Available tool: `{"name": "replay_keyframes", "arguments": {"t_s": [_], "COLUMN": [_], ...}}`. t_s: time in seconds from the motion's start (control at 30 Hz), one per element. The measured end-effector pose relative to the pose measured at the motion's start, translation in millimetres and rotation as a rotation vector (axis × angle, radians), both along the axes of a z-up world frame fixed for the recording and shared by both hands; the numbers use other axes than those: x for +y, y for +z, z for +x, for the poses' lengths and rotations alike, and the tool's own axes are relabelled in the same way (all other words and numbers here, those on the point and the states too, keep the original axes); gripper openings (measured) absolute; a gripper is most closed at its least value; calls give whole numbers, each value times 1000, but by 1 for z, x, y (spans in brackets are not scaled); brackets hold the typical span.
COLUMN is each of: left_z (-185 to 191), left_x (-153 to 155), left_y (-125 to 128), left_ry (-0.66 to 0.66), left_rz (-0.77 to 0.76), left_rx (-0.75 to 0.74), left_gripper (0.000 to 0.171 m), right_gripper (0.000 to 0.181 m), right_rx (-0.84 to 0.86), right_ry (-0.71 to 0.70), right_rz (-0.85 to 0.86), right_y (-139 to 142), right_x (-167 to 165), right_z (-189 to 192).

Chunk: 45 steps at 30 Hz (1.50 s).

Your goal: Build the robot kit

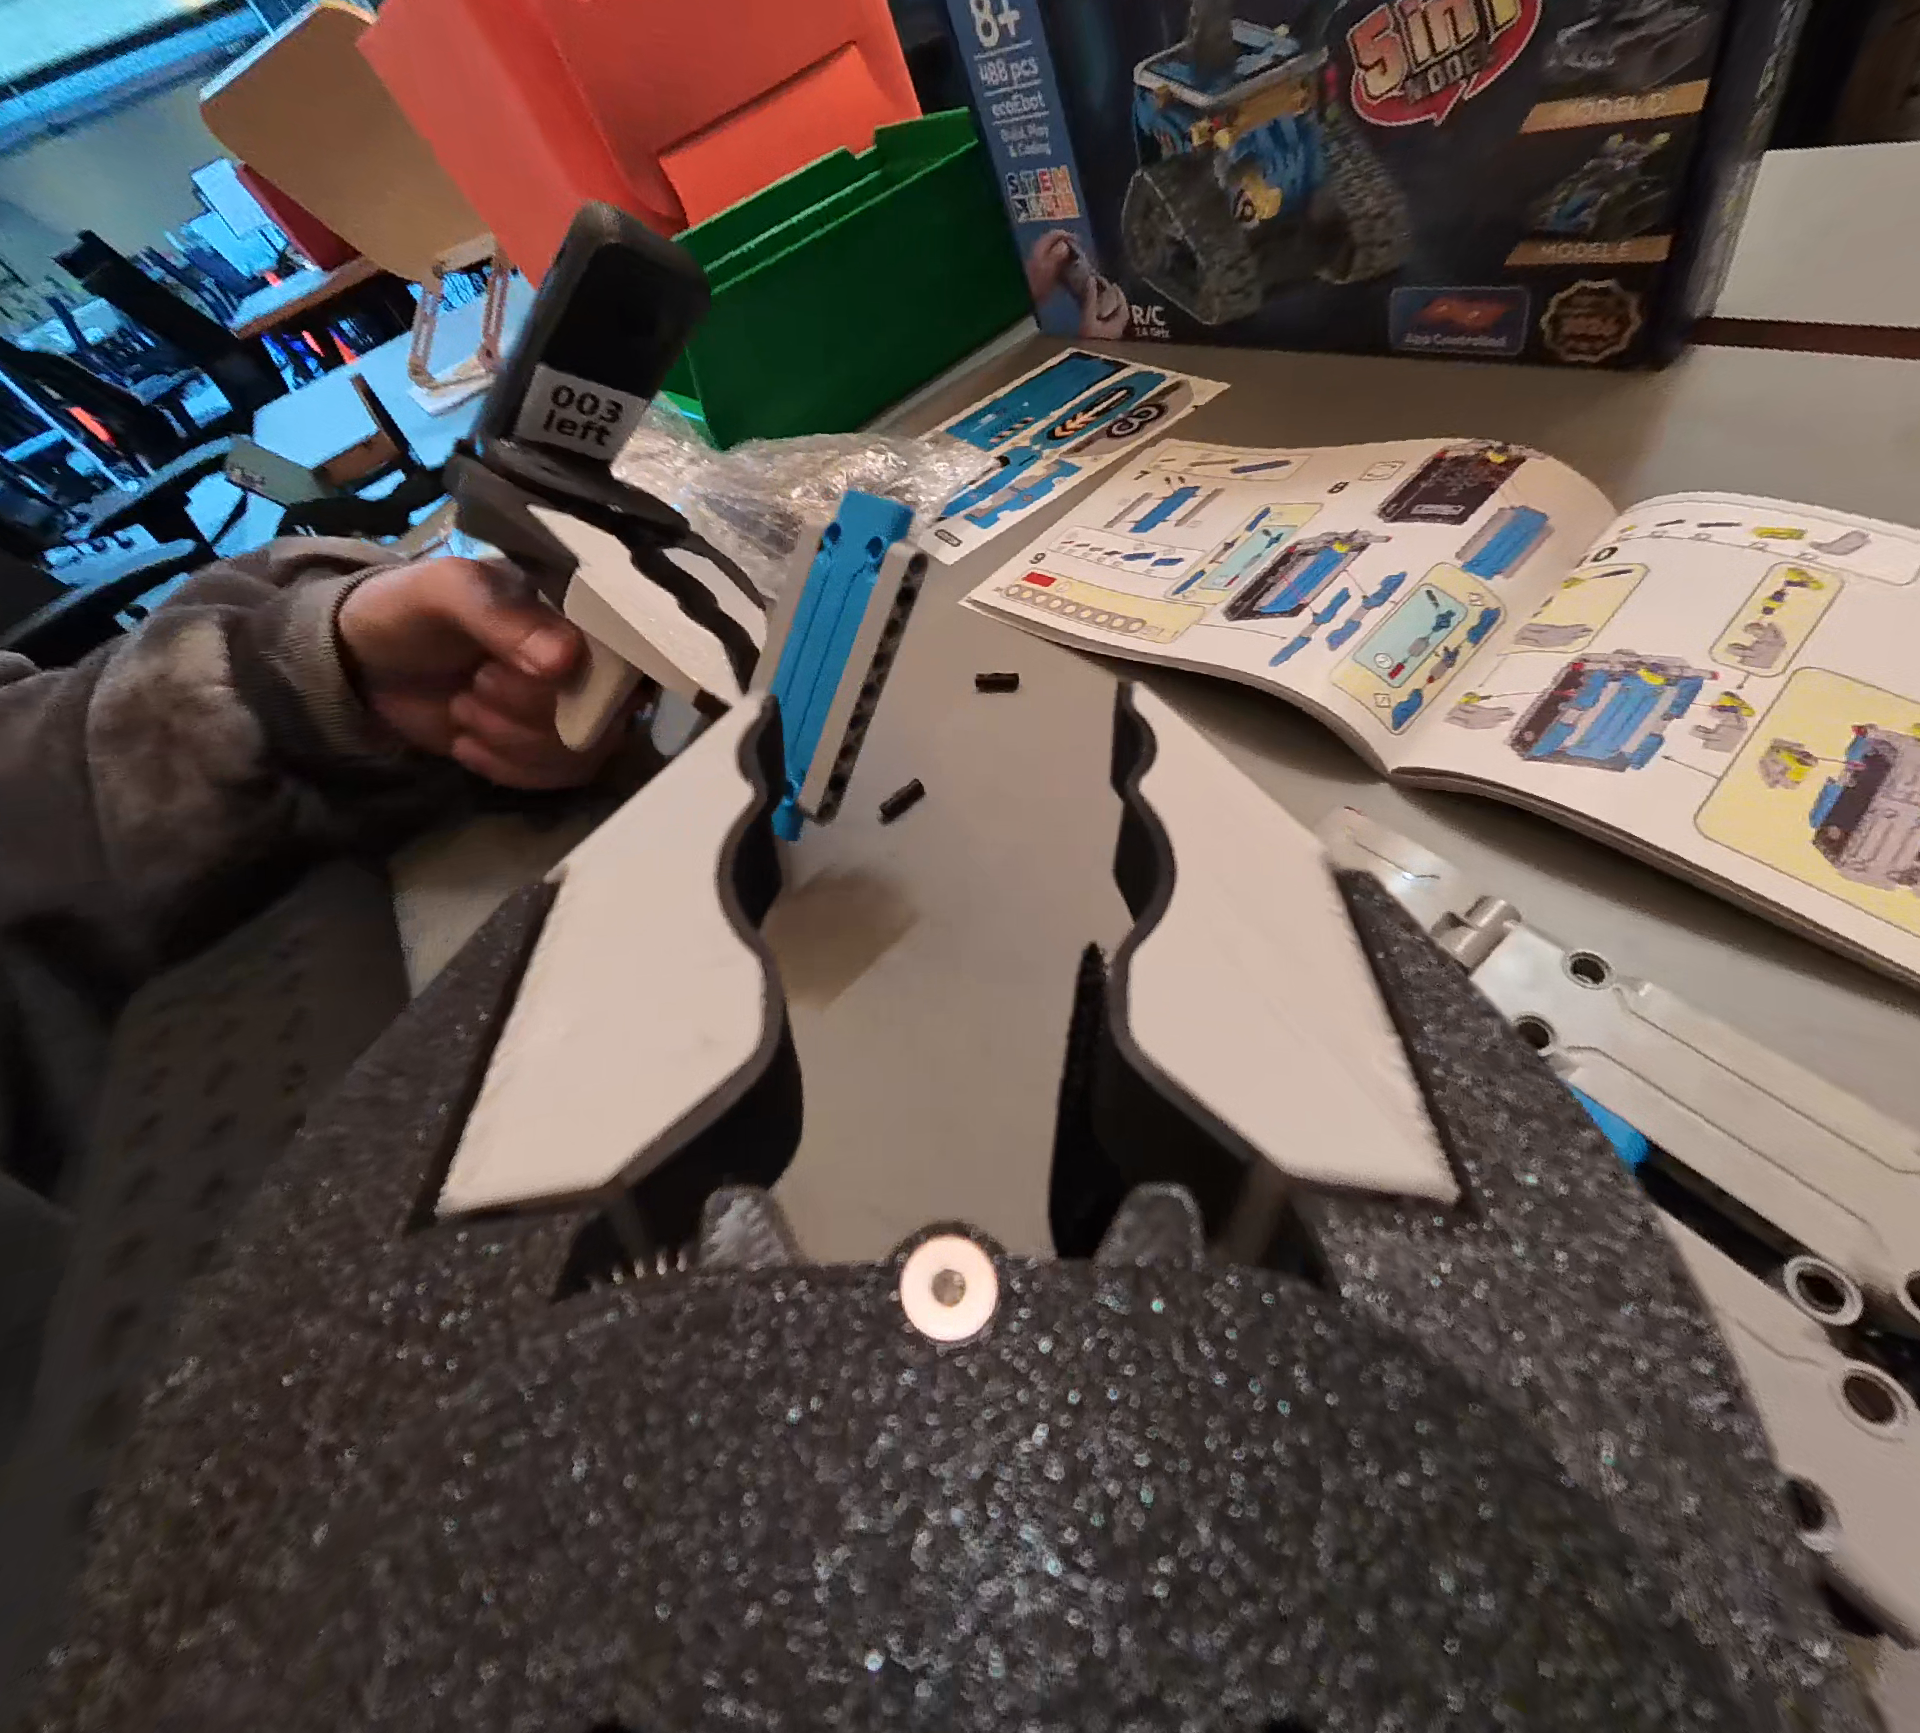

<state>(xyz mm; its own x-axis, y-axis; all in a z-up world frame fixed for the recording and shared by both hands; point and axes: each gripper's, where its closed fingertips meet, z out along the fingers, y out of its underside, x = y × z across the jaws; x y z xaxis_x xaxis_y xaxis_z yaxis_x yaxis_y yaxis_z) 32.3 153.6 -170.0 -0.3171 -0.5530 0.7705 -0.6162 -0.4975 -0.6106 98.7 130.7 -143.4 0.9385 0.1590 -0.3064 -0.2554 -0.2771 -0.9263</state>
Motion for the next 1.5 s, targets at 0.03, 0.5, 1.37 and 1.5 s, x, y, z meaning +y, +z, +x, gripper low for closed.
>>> {"name": "replay_keyframes", "arguments": {"t_s": [0.03,0.5,1.37,1.5], "left_z": [-1,-4,10,3], "left_x": [0,-12,-29,-37], "left_y": [1,21,67,82], "left_ry": [-6,-87,500,519], "left_rz": [-7,-75,377,511], "left_rx": [0,-122,-305,-454], "left_gripper": [6,6,59,43], "right_gripper": [62,40,6,6], "right_rx": [-25,101,-885,-772], "right_ry": [3,263,-160,-115], "right_rz": [-13,-70,23,62], "right_y": [-2,-10,24,30], "right_x": [1,-2,-16,-21], "right_z": [0,-43,-51,-63]}}
